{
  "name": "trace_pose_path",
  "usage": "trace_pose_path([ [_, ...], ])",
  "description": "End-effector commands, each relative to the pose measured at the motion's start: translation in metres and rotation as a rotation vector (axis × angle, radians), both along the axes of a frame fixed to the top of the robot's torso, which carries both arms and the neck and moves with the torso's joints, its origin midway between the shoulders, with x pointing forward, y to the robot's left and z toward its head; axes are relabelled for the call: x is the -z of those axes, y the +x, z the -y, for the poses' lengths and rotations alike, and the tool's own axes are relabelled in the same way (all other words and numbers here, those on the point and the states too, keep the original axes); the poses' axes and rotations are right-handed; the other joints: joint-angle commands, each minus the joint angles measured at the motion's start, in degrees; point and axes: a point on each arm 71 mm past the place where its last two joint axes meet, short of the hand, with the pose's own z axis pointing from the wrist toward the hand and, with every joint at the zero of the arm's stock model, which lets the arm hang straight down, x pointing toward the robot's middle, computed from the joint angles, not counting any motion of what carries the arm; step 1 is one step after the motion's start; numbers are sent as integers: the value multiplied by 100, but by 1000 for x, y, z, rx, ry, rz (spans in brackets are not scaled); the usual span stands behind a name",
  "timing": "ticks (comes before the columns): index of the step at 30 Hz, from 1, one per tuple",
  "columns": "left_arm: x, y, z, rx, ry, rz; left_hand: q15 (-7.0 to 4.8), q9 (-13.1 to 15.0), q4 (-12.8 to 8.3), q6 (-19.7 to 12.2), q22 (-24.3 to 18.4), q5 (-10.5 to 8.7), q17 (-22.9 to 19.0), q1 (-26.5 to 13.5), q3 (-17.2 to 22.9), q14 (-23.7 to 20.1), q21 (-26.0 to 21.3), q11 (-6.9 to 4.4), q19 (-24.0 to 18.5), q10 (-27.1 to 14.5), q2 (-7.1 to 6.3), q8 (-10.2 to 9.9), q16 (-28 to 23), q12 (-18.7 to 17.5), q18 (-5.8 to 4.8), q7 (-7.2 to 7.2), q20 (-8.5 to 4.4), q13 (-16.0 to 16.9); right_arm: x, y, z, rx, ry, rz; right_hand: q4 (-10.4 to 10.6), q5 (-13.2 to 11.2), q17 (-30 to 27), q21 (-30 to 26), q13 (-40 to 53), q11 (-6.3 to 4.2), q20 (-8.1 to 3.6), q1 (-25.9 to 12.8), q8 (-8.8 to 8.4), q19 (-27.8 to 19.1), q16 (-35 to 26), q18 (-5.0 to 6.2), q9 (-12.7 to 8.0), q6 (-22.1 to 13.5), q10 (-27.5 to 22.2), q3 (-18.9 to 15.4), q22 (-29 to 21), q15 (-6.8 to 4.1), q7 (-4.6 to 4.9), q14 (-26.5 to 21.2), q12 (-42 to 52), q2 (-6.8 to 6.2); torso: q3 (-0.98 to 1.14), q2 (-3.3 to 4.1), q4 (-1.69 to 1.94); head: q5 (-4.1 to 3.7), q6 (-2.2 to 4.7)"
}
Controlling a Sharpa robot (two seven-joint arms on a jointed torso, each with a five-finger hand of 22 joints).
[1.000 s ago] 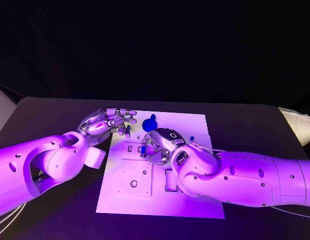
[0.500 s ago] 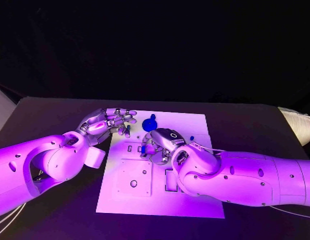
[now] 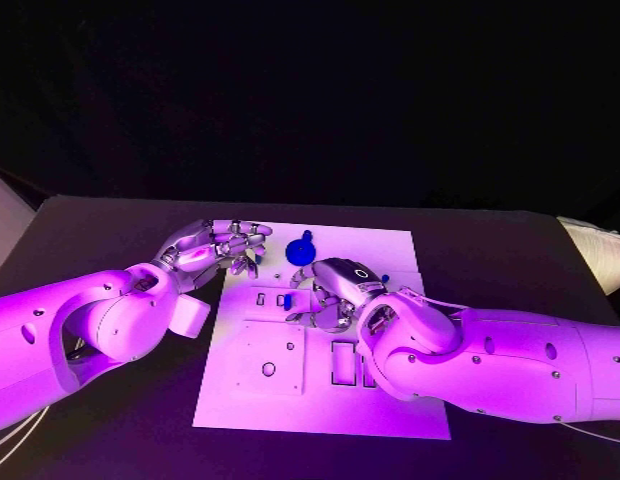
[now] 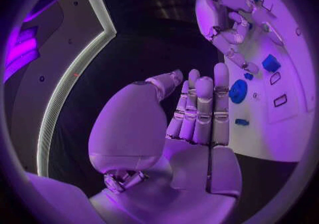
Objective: Assemble the parts on the task board
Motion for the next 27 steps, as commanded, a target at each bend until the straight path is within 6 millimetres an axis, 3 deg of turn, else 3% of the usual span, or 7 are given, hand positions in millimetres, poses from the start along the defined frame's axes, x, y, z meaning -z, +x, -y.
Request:
trace_pose_path([
  [1, 5, 3, -5, -22, 121, -10, -47, 150, 100, -104, 47, -9, 531, -123, -52, 281, 127, -28, 88, -303, -5, 300, 425, 861, 89, -47, -28, 567, -8, -1, 1, -55, 60, -7, -1, 45, 948, -36, 446, 11, 59, 2, -26, 471, -34, 30, -6, 3, -49, -67, 1340, 43, -7, 461, -44, 66, 26, -38, -40, 47, 12],
  [4, 11, 6, -11, -34, 192, -41, -95, 431, 266, 17, 149, 1, 1763, -239, -88, 948, 367, -137, 244, -130, -7, 824, 1166, 1917, 96, -164, -91, 1217, -20, 4, 10, -81, 92, -35, -17, 153, 905, -179, 390, 10, 58, 189, -27, 403, -63, 66, -17, 31, -108, -5, 1250, 41, -8, 446, -109, 252, 53, -63, -66, 66, 33],
  [10, 16, 5, -7, 42, 386, -90, -227, 860, 721, -55, 1052, -9, 2573, -586, -128, 1382, 1076, -282, 826, 598, -45, 1442, 1599, 3223, -47, -331, -220, 2639, -43, 23, 45, -34, 173, -122, -30, 216, 939, -206, 399, 3, 54, 283, -4, 391, -47, 72, -17, 87, -100, 45, 1235, 36, -13, 454, -87, 330, 92, -177, -65, 171, 1],
  [13, 13, 6, -2, 86, 527, -108, -301, 1018, 737, -124, 1203, 3, 2653, -411, 215, 1436, 1205, -366, 913, 642, -37, 1621, 1633, 3333, -64, -390, -280, 2783, -54, 32, 64, 7, 194, -127, -35, 275, 949, -196, 403, -4, 51, 318, 23, 397, -42, 70, -12, 135, -96, 68, 1242, 32, -21, 457, -76, 356, 112, -242, -61, 201, -86],
  [16, 7, 8, 5, 133, 702, -107, -298, 1231, 882, -279, 1192, 4, 2581, -607, 887, 1423, 1237, -345, 881, 597, -308, 1814, 1587, 3332, -69, -392, -300, 2715, -63, 43, 87, 62, 215, -125, -35, 334, 963, -180, 421, -11, 47, 331, 47, 405, -35, 65, -7, 171, -78, 79, 1253, 26, -29, 460, -48, 364, 128, -288, -71, 245, -126],
  [21, -1, 15, 14, 171, 895, -65, -264, 1342, 1221, -350, 1174, -17, 2550, -1034, 792, 1413, 1234, -310, 862, 593, -490, 1905, 1564, 3342, -68, -357, -277, 2660, -67, 52, 106, 118, 225, -120, -34, 517, 960, -184, 415, -18, 37, 347, 59, 405, -38, 66, -14, 177, -81, 104, 1253, 18, -33, 460, -45, 369, 158, -326, -78, 329, -190],
  [27, -5, 25, 31, 213, 1044, -8, -259, 1437, 1385, -379, 1152, -17, 2557, -1340, 438, 1419, 1227, -307, 854, 587, -447, 1981, 1560, 3358, -64, -361, -266, 2641, -69, 59, 119, 157, 227, -111, -35, 537, 952, -196, 409, -17, 36, 350, 55, 400, -43, 69, -17, 168, -87, 106, 1245, 17, -32, 457, -52, 361, 184, -364, -62, 358, -239],
])
